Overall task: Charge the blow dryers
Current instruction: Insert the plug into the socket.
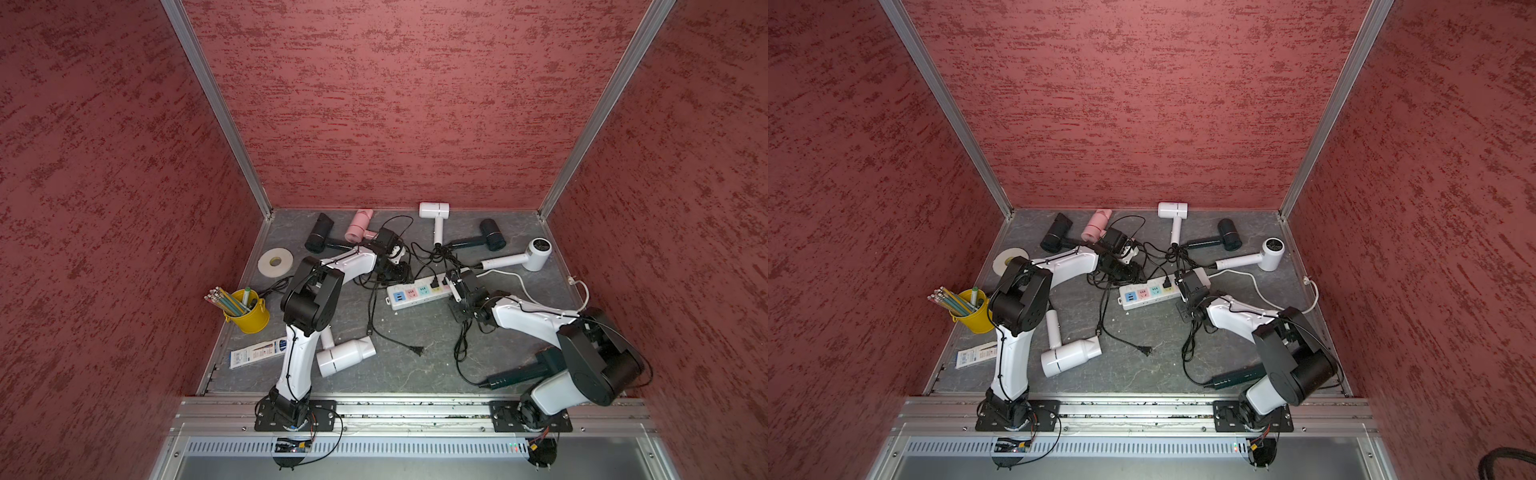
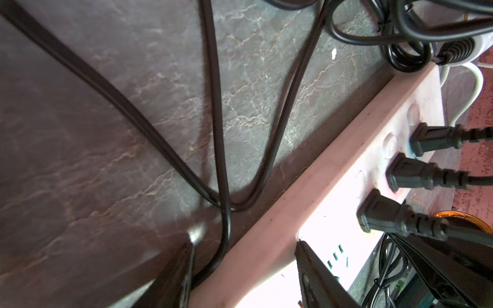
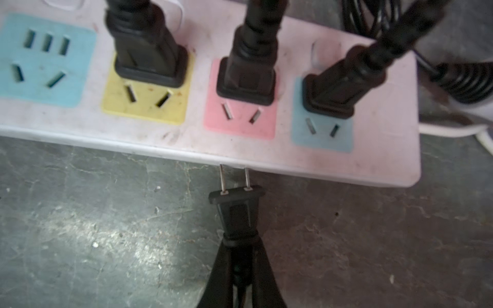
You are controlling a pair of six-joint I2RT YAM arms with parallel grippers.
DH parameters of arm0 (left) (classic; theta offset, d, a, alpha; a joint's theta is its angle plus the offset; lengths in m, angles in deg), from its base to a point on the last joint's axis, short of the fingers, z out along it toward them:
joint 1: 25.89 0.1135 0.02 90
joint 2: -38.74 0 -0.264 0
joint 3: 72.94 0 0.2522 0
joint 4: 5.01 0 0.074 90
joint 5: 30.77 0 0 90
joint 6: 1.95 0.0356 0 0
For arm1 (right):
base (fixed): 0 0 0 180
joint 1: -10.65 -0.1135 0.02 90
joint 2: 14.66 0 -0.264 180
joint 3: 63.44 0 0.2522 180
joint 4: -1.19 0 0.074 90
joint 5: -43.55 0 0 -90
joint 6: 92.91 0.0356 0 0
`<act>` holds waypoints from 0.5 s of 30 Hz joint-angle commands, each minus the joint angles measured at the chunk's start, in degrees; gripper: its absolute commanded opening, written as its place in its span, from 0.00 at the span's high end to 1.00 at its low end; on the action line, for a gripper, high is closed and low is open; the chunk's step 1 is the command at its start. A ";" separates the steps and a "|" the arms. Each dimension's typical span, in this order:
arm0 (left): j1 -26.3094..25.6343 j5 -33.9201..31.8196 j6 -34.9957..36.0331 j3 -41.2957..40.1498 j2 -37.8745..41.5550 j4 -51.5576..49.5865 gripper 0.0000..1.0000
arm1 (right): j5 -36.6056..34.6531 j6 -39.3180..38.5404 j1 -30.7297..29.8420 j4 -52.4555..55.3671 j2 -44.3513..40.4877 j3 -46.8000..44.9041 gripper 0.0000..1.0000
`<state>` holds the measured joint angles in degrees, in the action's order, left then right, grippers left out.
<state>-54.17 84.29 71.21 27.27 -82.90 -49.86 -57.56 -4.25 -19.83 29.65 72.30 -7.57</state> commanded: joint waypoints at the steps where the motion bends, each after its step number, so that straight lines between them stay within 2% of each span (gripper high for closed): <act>1: 0.23 1.03 1.10 -1.21 -0.66 -3.71 0.38 | -2.40 -2.92 0.33 -5.61 -1.39 0.47 1.00; 15: -0.81 3.27 2.85 -0.82 -1.31 -3.54 0.38 | -0.09 -2.13 0.73 -5.04 2.84 2.92 1.00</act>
<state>-53.90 86.06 72.48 27.27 -82.93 -50.86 -58.17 -6.18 -19.50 28.90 74.71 -7.20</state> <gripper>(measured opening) 0.616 0.081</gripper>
